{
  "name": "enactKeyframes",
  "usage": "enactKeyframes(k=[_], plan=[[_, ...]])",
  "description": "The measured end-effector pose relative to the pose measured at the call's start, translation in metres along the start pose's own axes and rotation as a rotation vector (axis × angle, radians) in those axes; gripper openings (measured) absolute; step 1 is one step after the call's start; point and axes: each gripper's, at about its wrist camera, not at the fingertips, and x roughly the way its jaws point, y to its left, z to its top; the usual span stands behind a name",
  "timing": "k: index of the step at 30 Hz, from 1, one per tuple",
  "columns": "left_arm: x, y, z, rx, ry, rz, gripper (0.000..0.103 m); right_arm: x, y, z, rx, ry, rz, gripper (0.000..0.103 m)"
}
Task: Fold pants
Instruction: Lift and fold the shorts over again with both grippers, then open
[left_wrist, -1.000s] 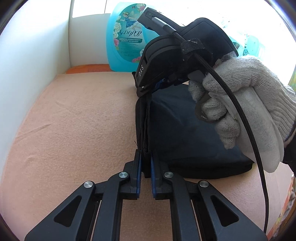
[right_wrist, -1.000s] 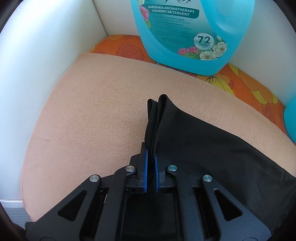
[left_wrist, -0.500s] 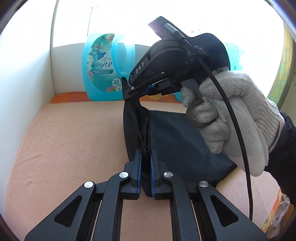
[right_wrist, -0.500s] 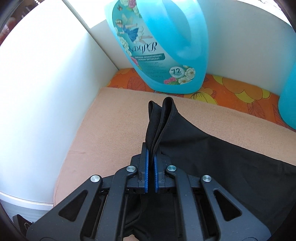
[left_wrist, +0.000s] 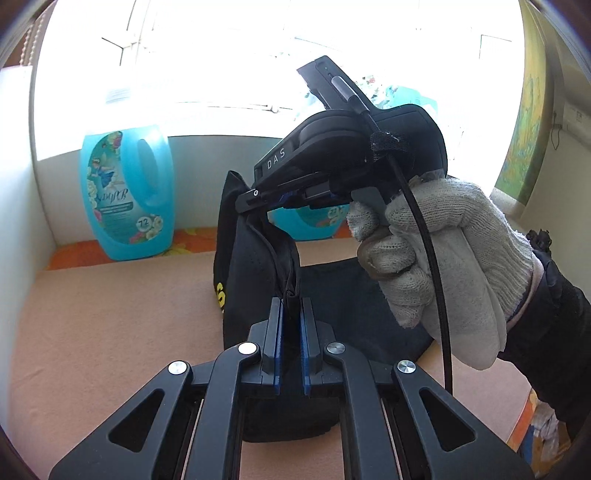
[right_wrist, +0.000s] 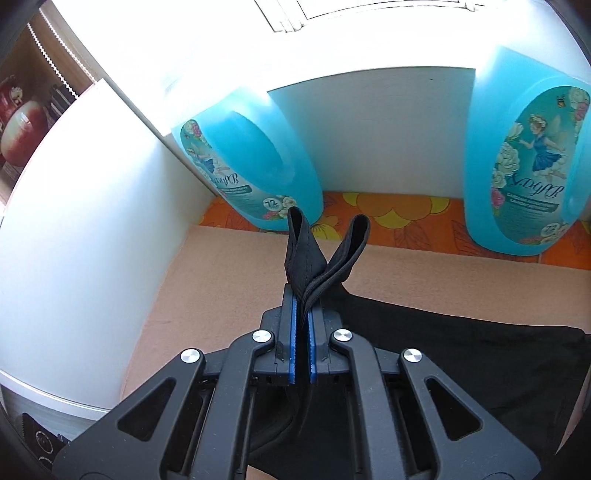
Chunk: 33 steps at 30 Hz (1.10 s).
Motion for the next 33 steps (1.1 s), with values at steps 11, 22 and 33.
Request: enactKeyframes(k=[11,22,33], plan=[[0.077,-0.076,0.008,0.048,0.052,-0.168,0.006,-0.059,-0.120,-0.023,0.088,-0.040,-0.083,0.005],[0.135,-0.145,-0.004,0.088,0.145,-0.269,0.006,-0.075,-0.217,-0.056,0.183,-0.026,-0.124,0.005],[0.158,-0.154,-0.009,0.084,0.242,-0.300,0.013,-0.058,-0.254,-0.078,0.208,0.009,-0.138,0.005]])
